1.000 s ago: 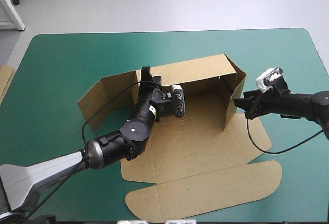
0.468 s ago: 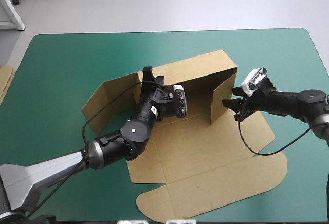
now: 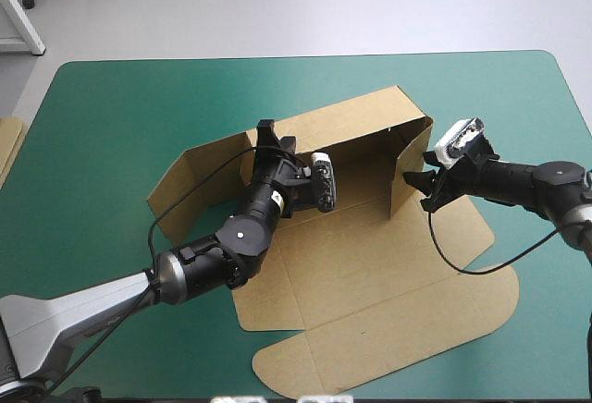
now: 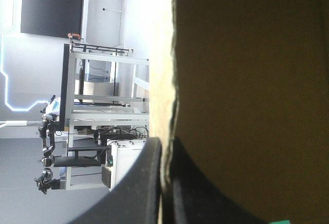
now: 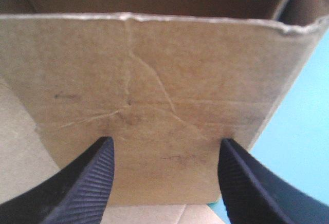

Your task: Fold the box

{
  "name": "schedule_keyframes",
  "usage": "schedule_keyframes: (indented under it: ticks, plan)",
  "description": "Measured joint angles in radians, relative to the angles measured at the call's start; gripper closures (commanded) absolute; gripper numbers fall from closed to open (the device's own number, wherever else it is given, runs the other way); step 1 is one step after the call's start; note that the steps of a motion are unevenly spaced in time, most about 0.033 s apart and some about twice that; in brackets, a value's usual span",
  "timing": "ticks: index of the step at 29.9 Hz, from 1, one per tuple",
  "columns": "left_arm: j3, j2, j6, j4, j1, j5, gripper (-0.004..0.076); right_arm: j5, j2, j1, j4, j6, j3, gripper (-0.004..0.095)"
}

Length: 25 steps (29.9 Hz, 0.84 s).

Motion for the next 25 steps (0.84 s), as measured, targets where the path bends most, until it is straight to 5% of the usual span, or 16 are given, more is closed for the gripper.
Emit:
schedule_keyframes:
  ticks: [11, 15, 20, 25]
  plan:
    - [0.000, 0.000, 0.000, 0.000, 0.000, 0.001, 0.0734, -0.125, -0.021, 0.000, 0.039, -0.008, 0.000, 0.0341]
    - [0.000, 0.000, 0.000, 0.000, 0.000, 0.002, 0.0734, -0.151, -0.016, 0.000, 0.106, -0.087, 0.000, 0.0258]
    - [0.000, 0.000, 0.000, 0.000, 0.000, 0.002, 0.0734, -0.111, 0.005, 0.000, 0.248, -0.202, 0.000, 0.0242]
    - [0.000, 0.000, 0.000, 0.000, 0.000, 0.002, 0.0734, -0.063, 0.042, 0.000, 0.258, -0.214, 0.000, 0.0254]
